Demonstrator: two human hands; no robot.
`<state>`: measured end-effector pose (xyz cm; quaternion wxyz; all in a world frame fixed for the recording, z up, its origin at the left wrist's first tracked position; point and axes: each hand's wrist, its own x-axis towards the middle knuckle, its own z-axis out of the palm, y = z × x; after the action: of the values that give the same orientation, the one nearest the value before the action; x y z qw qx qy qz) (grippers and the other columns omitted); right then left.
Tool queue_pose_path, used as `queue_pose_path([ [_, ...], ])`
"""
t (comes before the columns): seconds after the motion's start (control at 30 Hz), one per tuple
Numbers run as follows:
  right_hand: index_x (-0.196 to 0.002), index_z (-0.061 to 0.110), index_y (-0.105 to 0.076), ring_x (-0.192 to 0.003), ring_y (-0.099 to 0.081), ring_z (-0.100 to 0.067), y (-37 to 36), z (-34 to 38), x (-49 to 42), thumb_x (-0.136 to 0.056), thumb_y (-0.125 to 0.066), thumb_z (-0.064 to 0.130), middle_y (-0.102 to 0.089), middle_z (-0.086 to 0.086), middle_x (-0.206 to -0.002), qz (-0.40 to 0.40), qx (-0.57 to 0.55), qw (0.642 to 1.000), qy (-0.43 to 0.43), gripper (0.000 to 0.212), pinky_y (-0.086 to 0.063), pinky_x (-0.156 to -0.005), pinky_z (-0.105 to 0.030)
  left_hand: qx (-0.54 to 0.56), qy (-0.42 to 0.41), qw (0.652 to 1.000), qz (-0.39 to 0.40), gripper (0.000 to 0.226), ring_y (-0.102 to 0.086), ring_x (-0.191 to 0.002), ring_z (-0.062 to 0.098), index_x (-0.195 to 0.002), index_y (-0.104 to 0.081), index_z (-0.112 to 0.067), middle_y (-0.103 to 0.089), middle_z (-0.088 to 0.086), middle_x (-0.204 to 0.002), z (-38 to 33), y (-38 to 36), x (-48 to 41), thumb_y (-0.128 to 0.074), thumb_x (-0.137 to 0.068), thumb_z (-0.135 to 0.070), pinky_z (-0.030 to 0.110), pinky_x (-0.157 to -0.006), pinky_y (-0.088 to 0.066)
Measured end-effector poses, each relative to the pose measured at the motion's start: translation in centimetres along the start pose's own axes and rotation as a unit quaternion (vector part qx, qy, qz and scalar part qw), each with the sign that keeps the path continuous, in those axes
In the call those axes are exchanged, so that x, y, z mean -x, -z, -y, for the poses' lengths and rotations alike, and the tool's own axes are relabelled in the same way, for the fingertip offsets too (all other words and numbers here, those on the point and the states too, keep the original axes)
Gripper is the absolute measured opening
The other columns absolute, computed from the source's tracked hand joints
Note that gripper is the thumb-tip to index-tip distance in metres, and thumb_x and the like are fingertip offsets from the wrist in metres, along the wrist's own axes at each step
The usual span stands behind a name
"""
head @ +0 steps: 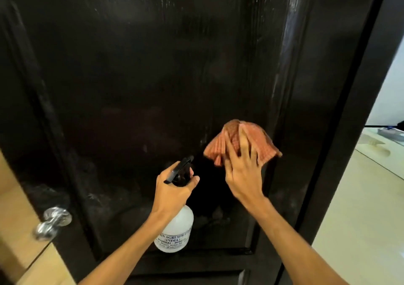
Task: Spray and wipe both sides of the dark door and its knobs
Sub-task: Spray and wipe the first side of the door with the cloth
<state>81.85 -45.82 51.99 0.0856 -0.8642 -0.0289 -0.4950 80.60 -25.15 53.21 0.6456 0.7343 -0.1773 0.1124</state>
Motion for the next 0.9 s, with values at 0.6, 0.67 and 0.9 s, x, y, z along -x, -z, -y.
queue_pose_path([
  [0.6,-0.162,0.031,-0.024,-0.145,-0.033,-0.031,-5.6,15.6,-1.9,-0.093,-0.051,0.022,-0.021,-0.006,-0.169,0.035,0.049,0.986,0.157,0.075,-0.029,-0.114,-0.05,-0.005,0.011,0.992,-0.126,0.018,-0.052,-0.045,0.004,-0.09,-0.067,-0.012,-0.072,0.008,-0.076,3.4,13.9,1.6,-0.084,-0.085,-0.008,0.023,-0.044,-0.042],
  [0.67,-0.163,0.034,-0.021,-0.133,-0.048,-0.025,-7.6,15.7,2.3,-0.084,-0.063,0.023,-0.021,0.003,-0.166,0.132,0.056,0.964,0.224,0.089,-0.047,-0.101,-0.05,-0.005,0.011,0.991,-0.133,0.018,-0.052,-0.043,0.003,-0.092,-0.07,-0.013,-0.07,0.002,-0.071,3.6,14.7,1.8,-0.085,-0.083,-0.009,0.021,-0.045,-0.042],
  [0.9,-0.163,0.034,-0.02,-0.141,-0.036,-0.028,-7.4,22.2,-5.6,-0.091,-0.059,0.021,-0.028,-0.003,-0.166,0.057,0.046,0.97,0.231,0.082,-0.041,-0.103,-0.05,-0.018,0.018,0.983,-0.18,0.019,-0.056,-0.048,0.003,-0.091,-0.069,-0.014,-0.071,0.0,-0.074,4.5,20.6,1.9,-0.085,-0.083,-0.008,0.018,-0.044,-0.043],
])
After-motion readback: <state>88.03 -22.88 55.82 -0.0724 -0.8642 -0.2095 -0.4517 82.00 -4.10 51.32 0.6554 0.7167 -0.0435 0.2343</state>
